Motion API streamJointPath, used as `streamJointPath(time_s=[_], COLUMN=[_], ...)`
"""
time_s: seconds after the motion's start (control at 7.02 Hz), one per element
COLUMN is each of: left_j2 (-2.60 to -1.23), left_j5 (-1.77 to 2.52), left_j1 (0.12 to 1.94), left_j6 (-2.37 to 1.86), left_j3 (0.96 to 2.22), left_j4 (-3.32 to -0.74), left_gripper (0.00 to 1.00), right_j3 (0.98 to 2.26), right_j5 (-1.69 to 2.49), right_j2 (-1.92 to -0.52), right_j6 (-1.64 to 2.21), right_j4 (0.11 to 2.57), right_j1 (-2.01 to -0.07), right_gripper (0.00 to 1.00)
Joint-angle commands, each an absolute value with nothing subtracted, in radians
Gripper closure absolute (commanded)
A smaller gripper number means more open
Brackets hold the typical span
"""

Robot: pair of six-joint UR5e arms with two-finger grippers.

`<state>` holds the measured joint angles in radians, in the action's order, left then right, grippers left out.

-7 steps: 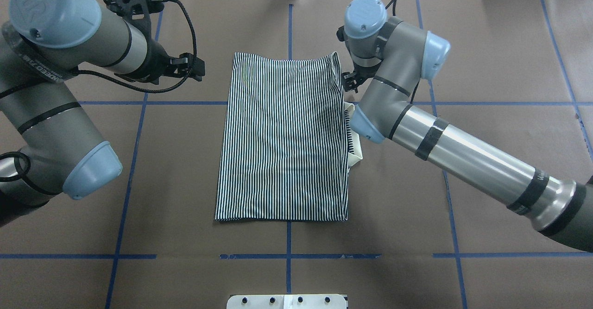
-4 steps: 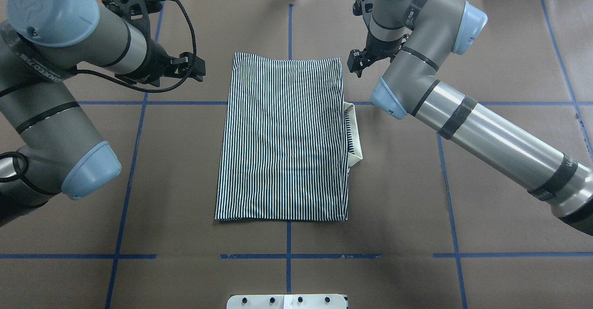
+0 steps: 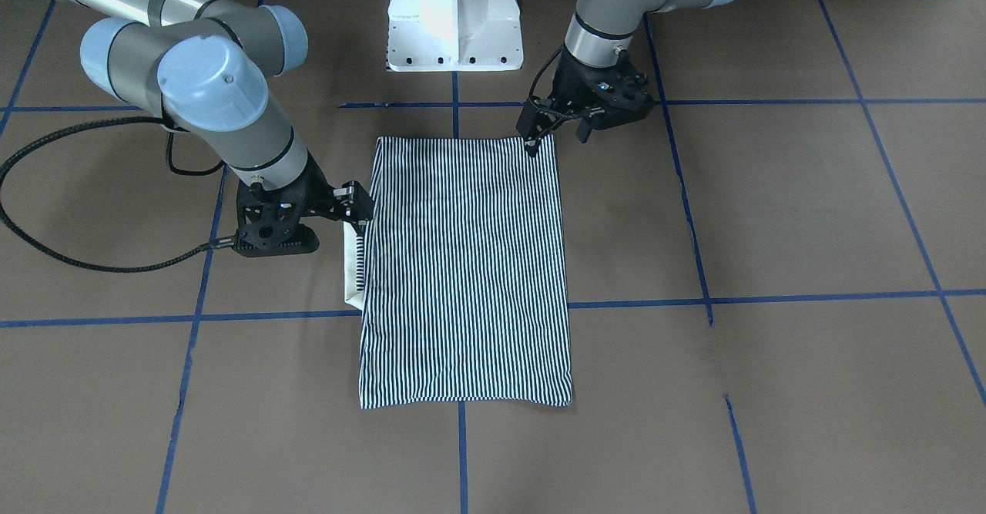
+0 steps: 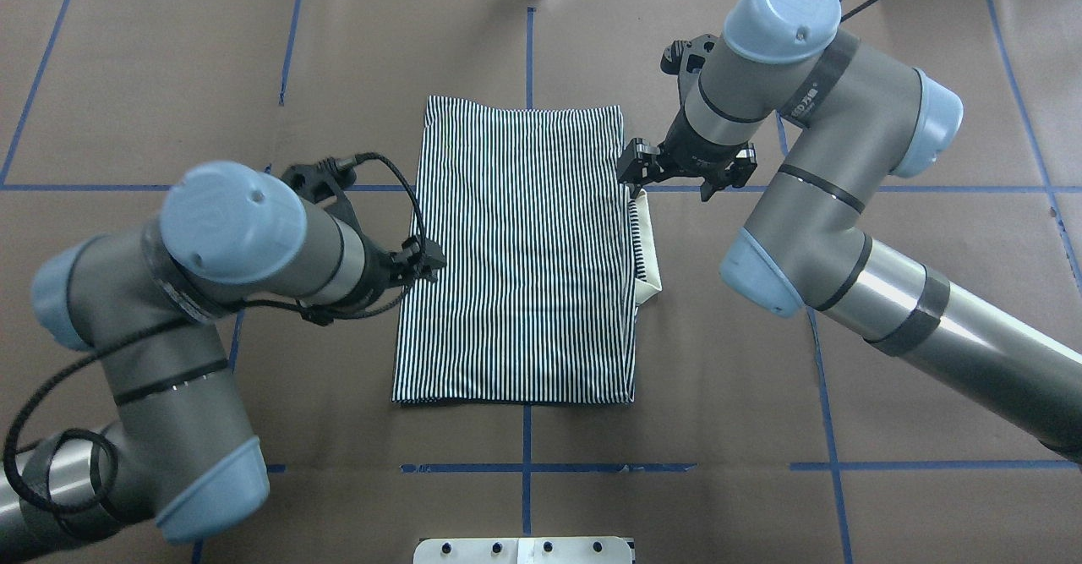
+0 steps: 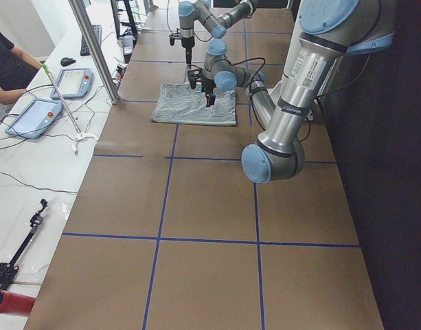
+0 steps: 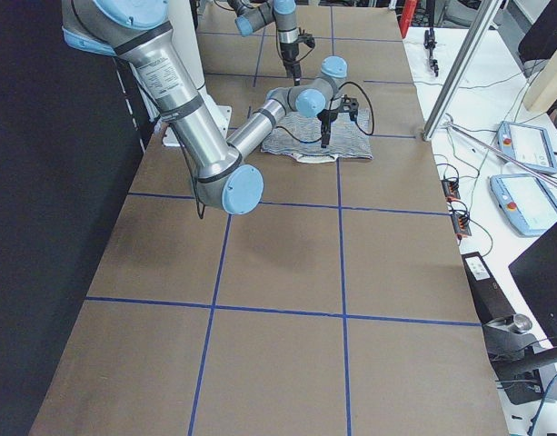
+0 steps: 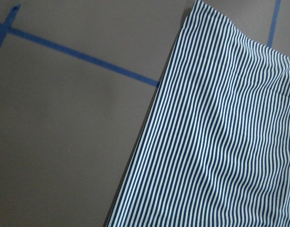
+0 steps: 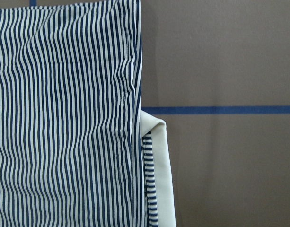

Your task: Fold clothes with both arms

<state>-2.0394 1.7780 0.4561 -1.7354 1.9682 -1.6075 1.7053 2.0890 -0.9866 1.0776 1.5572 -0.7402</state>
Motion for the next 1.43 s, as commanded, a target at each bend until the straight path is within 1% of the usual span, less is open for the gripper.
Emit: streamJointPath(time_s=[0.0,0.29,0.43,1.0,1.28], left_j2=[-2.040,-2.045,-2.043,-2.051,-2.048], left_j5=[1.641,1.605,1.605,1.606,1.605], left_j1=[0.304,0.290,0.285,0.273,0.273], left_j6=[-1.908,-1.939,-1.940,-1.939,-1.940], left_j3=[1.945,1.860,1.856,1.852,1.850], left_j4=[-1.517,-1.519,-1.519,-1.519,-1.519], left_gripper=[0.01,0.02,0.03,0.17,0.21], right_j3=[1.825,1.827,1.825,1.825,1.825], right_j5=[2.019,2.013,2.013,2.013,2.014], right_j2=[-1.052,-1.049,-1.046,-1.048,-1.049], right_j6=[1.195,1.209,1.209,1.209,1.209], right_j4=[1.559,1.559,1.559,1.559,1.559], right_j1=[-0.674,-0.657,-0.652,-0.649,-0.649], right_gripper=[0.00,0.00,0.00,0.00,0.00])
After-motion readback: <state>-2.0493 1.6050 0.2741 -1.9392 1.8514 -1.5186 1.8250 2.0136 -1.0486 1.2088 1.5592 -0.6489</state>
